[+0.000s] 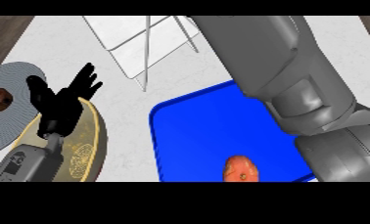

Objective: Pick the sweet potato from the tray and place it in the tiered shelf

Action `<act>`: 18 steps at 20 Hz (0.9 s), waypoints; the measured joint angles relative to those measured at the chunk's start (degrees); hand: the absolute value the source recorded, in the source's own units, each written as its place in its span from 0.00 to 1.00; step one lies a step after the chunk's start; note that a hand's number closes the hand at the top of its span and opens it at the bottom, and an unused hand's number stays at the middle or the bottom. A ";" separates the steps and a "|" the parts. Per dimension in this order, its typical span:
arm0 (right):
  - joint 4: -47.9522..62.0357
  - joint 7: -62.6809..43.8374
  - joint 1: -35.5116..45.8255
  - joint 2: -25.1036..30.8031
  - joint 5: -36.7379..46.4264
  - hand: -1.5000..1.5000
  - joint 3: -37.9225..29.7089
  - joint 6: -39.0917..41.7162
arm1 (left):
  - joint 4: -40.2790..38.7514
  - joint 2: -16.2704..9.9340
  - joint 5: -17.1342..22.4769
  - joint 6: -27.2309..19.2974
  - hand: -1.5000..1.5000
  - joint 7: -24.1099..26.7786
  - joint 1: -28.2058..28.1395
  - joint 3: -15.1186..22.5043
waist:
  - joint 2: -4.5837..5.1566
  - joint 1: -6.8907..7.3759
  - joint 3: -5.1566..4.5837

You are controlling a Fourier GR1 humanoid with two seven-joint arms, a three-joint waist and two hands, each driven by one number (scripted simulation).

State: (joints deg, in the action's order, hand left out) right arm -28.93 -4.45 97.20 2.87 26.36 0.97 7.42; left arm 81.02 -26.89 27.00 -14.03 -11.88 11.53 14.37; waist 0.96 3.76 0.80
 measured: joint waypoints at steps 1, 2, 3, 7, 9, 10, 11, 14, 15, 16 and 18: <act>0.62 0.90 0.24 -0.32 0.10 1.00 -0.06 -0.33 | -0.29 -0.07 0.18 0.03 0.50 -0.25 0.04 -0.03 | -0.03 -0.15 0.04; 1.30 1.56 0.54 -0.42 0.17 1.00 -0.23 -0.67 | -0.42 -0.12 0.33 0.14 0.50 -0.17 -0.01 -0.18 | -0.05 -0.18 0.04; 2.08 1.73 1.34 -0.54 0.09 1.00 -0.55 -0.72 | -0.63 -0.13 0.29 0.06 0.50 -0.26 0.07 -0.08 | -0.07 -0.25 0.07; 4.98 4.24 2.44 -0.10 1.49 1.00 0.06 -0.61 | -0.71 -0.46 0.70 0.09 0.50 -0.68 0.04 -0.17 | -0.16 -0.39 0.05; 6.46 4.85 2.83 0.51 1.34 1.00 -0.62 -0.66 | -0.71 -0.34 0.49 0.11 0.50 -0.05 -0.05 -0.13 | -0.12 -0.35 0.07; 6.99 4.40 2.85 0.47 0.48 0.00 -1.85 -1.61 | -0.62 -0.46 0.52 0.40 0.50 0.10 -0.11 -0.14 | -0.10 -0.30 0.06; 7.48 3.68 3.09 0.04 -0.29 0.00 -2.98 -2.86 | -0.75 -0.39 0.45 0.34 0.50 0.19 -0.04 -0.05 | -0.09 -0.29 0.09; 8.71 2.39 4.05 0.28 -2.95 0.00 -6.53 -4.63 | -0.73 -0.67 0.92 0.79 0.50 -0.05 0.01 -0.23 | -0.16 -0.15 0.04; 9.10 2.35 4.11 0.17 -3.70 0.00 -7.49 -5.19 | -1.02 -0.60 0.84 0.73 0.50 0.02 0.09 -0.12 | -0.13 -0.22 0.08; 9.48 2.10 4.22 0.32 -4.62 0.00 -8.57 -5.22 | -0.85 -0.71 1.09 0.89 0.50 -0.10 -0.02 -0.27 | -0.16 -0.24 0.04; 10.01 1.83 4.59 0.13 -6.89 0.00 -11.10 -5.77 | -0.85 -0.61 0.87 0.54 0.50 -0.14 0.09 -0.02 | -0.09 -0.23 0.07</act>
State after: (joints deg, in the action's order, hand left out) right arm -18.92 -2.62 101.78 3.01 19.47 -10.12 1.65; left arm 80.17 -27.50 27.87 -13.49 -12.02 11.62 14.35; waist 0.88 3.52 0.87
